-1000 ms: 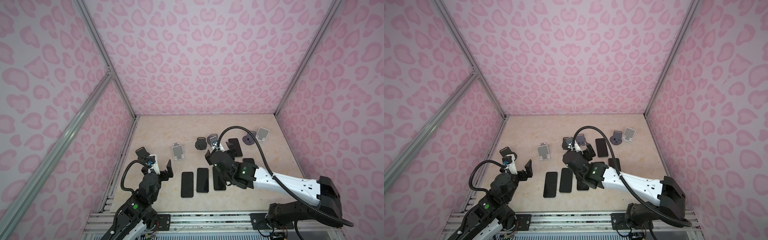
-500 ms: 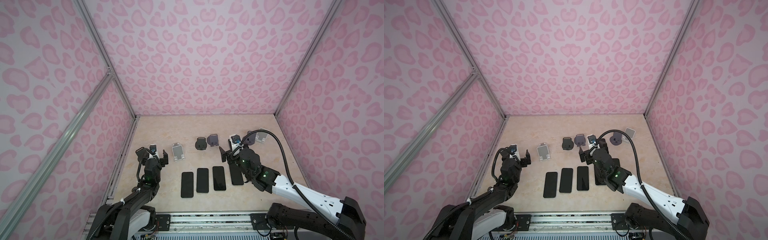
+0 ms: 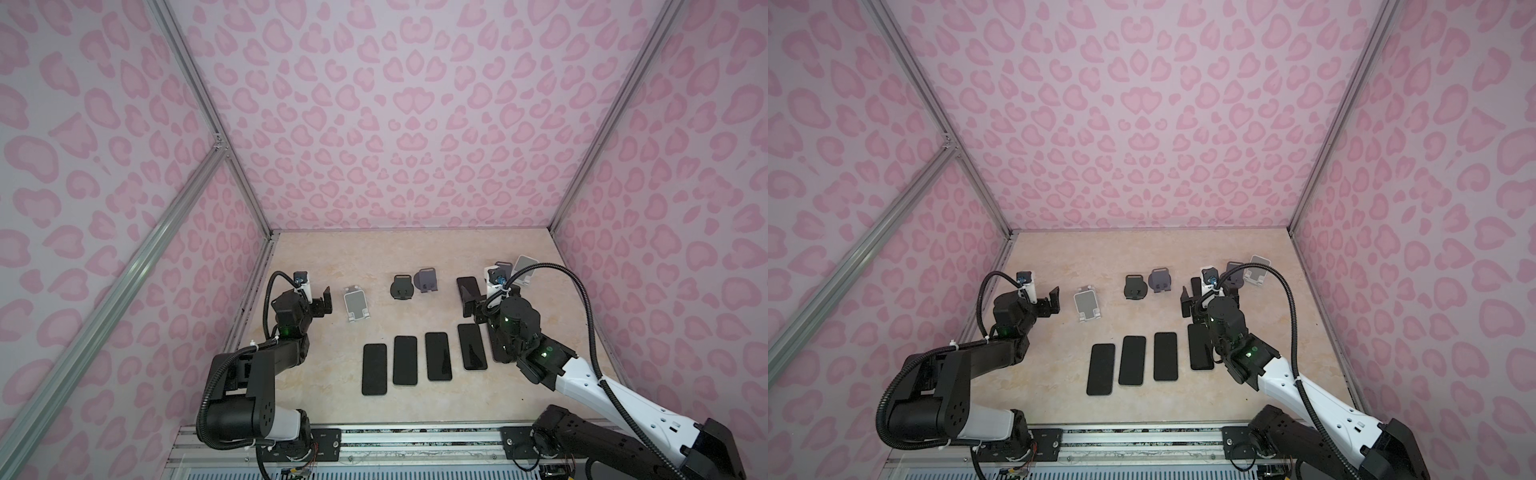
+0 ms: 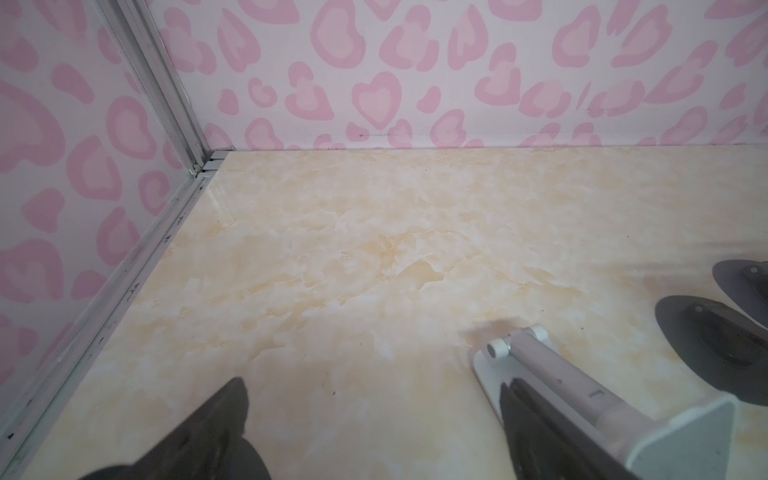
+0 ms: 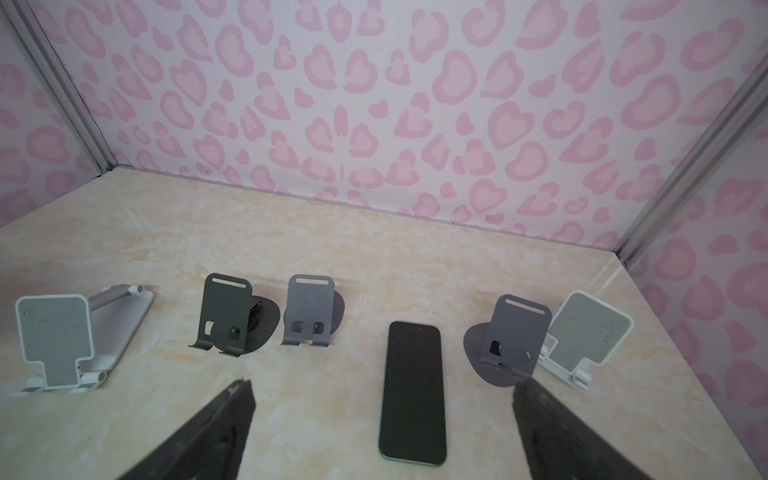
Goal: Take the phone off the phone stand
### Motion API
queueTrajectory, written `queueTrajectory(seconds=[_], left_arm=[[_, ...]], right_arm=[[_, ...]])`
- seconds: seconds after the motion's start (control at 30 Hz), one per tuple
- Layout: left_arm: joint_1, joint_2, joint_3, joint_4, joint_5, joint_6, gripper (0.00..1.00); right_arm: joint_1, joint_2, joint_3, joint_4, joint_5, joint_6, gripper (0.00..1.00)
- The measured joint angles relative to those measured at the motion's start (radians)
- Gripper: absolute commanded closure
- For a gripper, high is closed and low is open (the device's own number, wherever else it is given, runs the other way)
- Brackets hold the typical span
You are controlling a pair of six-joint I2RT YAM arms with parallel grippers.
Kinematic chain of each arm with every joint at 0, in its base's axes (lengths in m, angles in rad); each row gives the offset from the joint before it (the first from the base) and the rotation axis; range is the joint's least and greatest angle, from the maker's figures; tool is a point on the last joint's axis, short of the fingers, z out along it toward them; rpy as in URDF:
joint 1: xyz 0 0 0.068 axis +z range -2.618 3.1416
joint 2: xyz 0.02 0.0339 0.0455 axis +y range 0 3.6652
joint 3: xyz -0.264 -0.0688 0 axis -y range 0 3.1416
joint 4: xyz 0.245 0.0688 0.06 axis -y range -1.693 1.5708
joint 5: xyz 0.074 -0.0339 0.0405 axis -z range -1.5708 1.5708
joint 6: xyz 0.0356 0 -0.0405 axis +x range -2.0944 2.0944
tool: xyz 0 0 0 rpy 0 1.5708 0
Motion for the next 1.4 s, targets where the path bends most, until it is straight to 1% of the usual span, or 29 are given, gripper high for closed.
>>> queueTrajectory(seconds=[0.13,0.23,0.3,0.43,0.57,0.7,0.8,0.93,1.0,1.17,1.3,1.4], left_arm=[[0.000,0.001,-0.002,0.003,0.040,-0.010,0.02],[0.002,0.013,-0.069,0.095,0.027,-0.026,0.02],[0.003,0.022,-0.097,0.097,0.018,-0.033,0.03],[0.003,0.027,-0.102,0.153,0.017,-0.035,0.02],[0.003,0.027,-0.102,0.173,0.016,-0.035,0.02],[0.003,0.027,-0.102,0.176,0.016,-0.035,0.02],[0.003,0.027,-0.102,0.177,0.016,-0.035,0.02],[0.003,0.027,-0.102,0.179,0.016,-0.035,0.02],[0.003,0.027,-0.102,0.179,0.016,-0.035,0.02],[0.002,0.027,-0.102,0.180,0.016,-0.035,0.02],[0.002,0.027,-0.102,0.180,0.016,-0.035,0.02],[0.002,0.027,-0.102,0.180,0.016,-0.035,0.02]], right_arm=[[-0.019,-0.006,-0.014,0.027,0.002,0.015,0.00],[-0.029,-0.013,-0.022,0.047,0.006,0.017,0.01],[-0.037,-0.024,-0.032,0.062,0.008,0.020,0.00],[-0.060,-0.047,-0.050,0.079,0.014,0.023,0.00],[-0.087,-0.052,-0.065,0.103,0.023,0.032,0.00],[-0.150,-0.045,-0.100,0.143,0.030,0.029,0.00],[-0.225,-0.026,-0.136,0.190,0.010,0.005,0.01],[-0.320,0.044,-0.165,0.296,-0.053,-0.064,0.01],[-0.341,0.076,-0.178,0.345,-0.080,-0.126,0.01],[-0.365,0.094,-0.239,0.427,-0.082,-0.272,0.00],[-0.401,0.138,-0.301,0.490,-0.089,-0.294,0.01],[-0.450,0.268,-0.370,0.652,-0.157,-0.275,0.00]])
